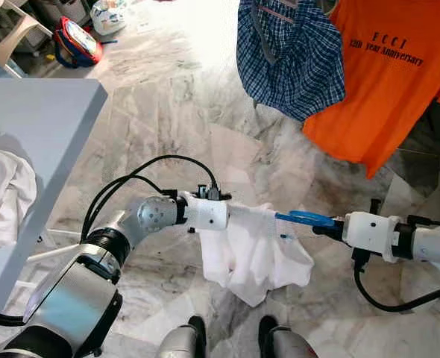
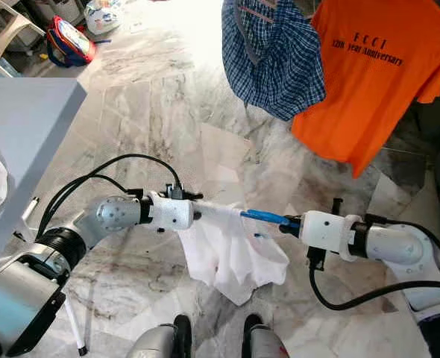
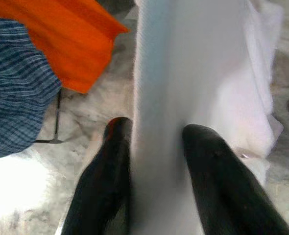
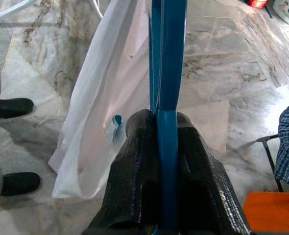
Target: Hang hanger
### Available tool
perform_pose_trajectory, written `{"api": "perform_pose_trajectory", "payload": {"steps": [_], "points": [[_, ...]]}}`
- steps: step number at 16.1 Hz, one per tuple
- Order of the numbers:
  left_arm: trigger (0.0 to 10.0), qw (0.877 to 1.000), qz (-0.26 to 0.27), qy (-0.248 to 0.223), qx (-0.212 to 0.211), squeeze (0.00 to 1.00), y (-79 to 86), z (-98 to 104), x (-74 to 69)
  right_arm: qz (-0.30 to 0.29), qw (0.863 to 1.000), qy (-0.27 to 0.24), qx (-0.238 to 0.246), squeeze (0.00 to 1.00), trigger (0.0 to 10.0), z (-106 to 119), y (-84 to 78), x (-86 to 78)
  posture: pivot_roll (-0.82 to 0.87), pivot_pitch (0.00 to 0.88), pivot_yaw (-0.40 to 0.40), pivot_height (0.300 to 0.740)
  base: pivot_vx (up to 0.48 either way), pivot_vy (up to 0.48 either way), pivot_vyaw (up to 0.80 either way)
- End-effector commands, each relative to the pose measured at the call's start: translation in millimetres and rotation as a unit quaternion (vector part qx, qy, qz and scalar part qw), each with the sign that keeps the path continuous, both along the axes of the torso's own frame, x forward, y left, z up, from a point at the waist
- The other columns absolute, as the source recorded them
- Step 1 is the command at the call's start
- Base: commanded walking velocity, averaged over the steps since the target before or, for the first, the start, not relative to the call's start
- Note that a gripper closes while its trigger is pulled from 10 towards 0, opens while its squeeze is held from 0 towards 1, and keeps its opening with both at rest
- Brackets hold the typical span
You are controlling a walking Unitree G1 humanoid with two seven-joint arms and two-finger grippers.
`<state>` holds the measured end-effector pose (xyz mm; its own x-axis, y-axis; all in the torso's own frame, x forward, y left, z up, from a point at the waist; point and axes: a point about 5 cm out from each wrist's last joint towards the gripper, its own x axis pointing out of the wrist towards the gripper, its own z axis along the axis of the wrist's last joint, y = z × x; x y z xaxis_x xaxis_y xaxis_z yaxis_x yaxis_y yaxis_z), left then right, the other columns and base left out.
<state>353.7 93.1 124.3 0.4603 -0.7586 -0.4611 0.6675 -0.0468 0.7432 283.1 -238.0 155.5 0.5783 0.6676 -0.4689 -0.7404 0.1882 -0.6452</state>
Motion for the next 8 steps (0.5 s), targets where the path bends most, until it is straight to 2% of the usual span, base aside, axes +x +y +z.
{"api": "perform_pose_trajectory", "payload": {"steps": [1,8], "points": [[0.0,1.0,0.005,0.016,0.022,0.0,7.9,-5.3,-0.8,0.026,1.0,-0.014,-0.003,0.0,10.0,7.5,5.6,0.0,-0.07,0.264,0.137,0.74,0.0,0.0,0.0],[0.0,1.0,0.009,0.023,0.013,0.0,7.6,-5.1,-0.7,0.029,0.999,-0.012,-0.017,0.0,10.0,3.1,4.9,2.2,-0.06,0.255,0.13,0.74,0.0,0.0,0.0]]}}
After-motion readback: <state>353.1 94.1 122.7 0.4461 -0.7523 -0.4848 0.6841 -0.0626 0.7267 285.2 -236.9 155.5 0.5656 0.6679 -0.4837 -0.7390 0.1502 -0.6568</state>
